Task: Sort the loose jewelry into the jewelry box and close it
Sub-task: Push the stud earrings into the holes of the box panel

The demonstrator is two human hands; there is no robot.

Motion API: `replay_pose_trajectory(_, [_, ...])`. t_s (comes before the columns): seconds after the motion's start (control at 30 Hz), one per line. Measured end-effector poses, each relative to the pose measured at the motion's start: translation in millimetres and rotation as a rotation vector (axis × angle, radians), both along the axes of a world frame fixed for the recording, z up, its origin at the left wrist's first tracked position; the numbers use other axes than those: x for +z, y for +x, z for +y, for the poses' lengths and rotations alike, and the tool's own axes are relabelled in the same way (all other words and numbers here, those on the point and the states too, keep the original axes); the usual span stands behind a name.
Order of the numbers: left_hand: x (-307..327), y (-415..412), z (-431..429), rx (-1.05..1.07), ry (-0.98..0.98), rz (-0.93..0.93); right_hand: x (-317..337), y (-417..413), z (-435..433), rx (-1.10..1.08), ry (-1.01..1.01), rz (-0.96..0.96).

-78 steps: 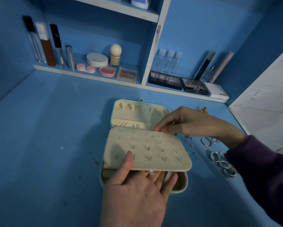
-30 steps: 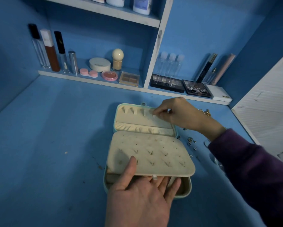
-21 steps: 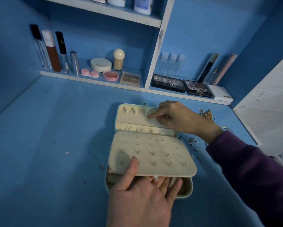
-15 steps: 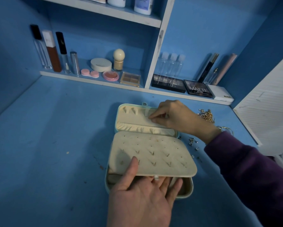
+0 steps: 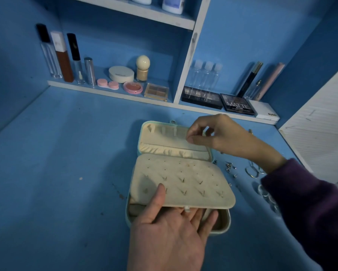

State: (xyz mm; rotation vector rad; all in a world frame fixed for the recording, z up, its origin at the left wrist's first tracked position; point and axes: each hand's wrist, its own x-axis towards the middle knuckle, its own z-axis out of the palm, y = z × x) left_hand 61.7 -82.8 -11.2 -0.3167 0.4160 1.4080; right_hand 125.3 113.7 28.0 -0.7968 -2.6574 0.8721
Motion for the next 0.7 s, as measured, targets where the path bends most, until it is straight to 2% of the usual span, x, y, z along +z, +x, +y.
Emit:
replay_pose_trajectory(0.13, [-6, 1, 1, 0.003, 0.048, 0.012, 19, 26, -18, 0.121, -0.179, -0.098])
replay_pose_trajectory(0.27, [-16, 1, -2, -0.022, 0.210, 0.082, 21, 41, -34, 0.172, -0.296, -0.071])
replay_pose_trajectory(0.43, [-26, -1, -2, -0.033, 0.306, 0.098, 12, 47, -45, 0.155, -0.277, -0.014])
replay_pose_trajectory(0.7, [-28, -1, -1, -0.024, 0.285, 0.099, 4, 50, -49, 0.151, -0.133, 0.024])
